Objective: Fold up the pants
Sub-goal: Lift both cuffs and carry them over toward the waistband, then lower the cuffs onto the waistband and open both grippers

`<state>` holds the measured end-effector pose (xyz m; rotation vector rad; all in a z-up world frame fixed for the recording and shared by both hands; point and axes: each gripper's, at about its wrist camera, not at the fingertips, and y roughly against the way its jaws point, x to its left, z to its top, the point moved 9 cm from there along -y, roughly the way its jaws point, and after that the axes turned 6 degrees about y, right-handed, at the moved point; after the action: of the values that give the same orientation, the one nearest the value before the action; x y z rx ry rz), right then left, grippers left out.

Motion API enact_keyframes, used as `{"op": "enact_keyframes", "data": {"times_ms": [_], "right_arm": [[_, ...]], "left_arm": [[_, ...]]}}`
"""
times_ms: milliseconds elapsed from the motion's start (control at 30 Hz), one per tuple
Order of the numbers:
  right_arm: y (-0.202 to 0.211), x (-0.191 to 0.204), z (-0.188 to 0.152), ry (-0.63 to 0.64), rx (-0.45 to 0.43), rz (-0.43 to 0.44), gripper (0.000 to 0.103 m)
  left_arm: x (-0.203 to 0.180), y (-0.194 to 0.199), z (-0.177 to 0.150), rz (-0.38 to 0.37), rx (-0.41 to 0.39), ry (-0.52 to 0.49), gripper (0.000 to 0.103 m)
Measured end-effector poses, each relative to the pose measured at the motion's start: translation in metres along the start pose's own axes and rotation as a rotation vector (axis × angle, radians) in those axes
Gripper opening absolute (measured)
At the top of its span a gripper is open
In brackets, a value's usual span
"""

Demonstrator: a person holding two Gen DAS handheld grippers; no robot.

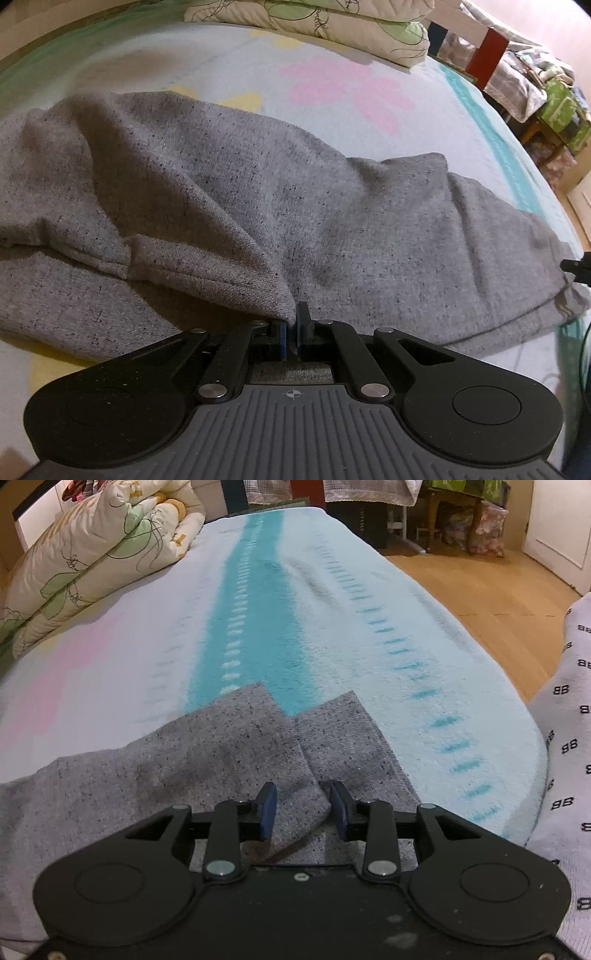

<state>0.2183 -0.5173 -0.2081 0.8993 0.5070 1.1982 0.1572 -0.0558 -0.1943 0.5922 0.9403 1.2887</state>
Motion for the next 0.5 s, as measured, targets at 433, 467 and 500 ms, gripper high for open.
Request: {"op": "enact_keyframes", "data": {"times_ms": [433,467,500], "right_arm": [[0.104,0.032,0.034,0.152,-0.235,-0.016,0.005],[0.106,0.024,0.03,0.147,-0.222,-0.043,0.005],[0.102,0.015,0.023,0.145,-0.196,-0.078,0.005]], "left_arm": [[-0.017,0.055,0.019,-0.071,-0.153,-0.03,0.004],[-0.018,0.055,0.017,-0.072,-0.151,-0.037,0.004],[-0.019,0.051,0.013,-0.073,-0.132,-0.038,0.004]]}}
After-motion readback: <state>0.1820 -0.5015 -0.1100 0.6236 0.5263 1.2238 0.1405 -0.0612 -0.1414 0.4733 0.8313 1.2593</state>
